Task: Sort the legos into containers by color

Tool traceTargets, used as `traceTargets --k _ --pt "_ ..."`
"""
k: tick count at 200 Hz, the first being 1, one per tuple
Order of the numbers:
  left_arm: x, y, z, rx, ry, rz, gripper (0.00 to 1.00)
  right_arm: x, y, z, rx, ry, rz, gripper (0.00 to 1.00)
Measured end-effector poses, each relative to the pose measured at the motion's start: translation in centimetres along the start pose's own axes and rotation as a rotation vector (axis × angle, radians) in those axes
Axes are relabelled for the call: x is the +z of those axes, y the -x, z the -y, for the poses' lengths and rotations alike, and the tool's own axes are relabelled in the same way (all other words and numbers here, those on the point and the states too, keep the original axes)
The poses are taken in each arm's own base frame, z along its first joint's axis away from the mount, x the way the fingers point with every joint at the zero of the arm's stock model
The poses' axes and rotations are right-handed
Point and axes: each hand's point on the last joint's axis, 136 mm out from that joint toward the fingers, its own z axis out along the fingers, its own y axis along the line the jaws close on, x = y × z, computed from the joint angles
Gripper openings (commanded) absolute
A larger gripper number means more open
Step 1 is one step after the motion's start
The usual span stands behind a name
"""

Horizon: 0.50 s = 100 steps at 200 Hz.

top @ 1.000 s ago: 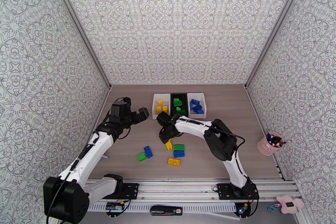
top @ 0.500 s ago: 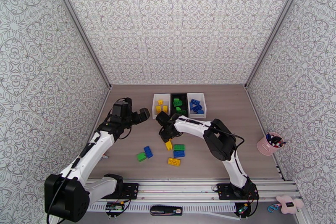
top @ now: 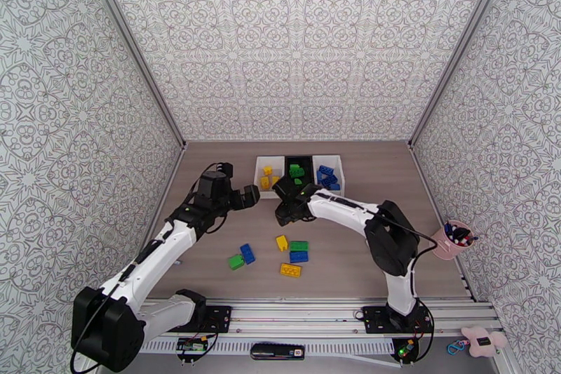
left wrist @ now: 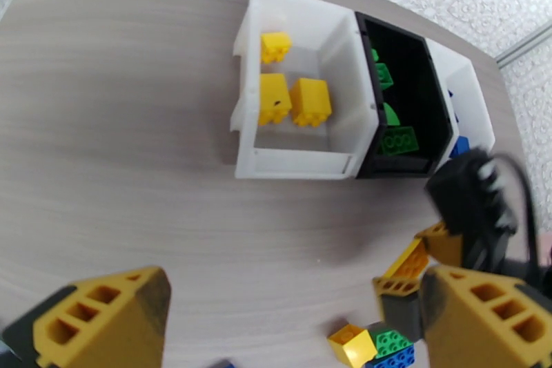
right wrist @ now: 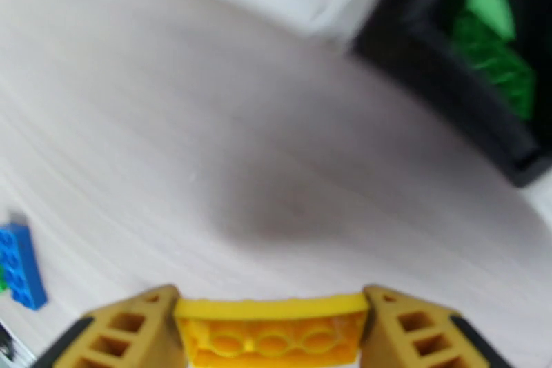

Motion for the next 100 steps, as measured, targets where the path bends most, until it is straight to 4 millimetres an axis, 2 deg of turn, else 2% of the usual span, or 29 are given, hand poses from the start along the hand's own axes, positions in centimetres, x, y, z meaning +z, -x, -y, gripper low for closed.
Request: traceTargets --k 42,75,100 --pt "-0.3 0.3 0.3 0.037 0.001 0.033 1.0 -1.0 5.0 2.0 0.084 0.01 0.135 0.58" --pt "-0.9 0.6 0.1 0.042 0.01 0.055 1.0 -0.5 9.9 1.4 0.102 0.031 0.229 0.58" --pt "-1.2 0.5 -0.2 0.041 0.021 0.064 1.0 0.8 13.2 0.7 0.098 0.041 0.284 0.58"
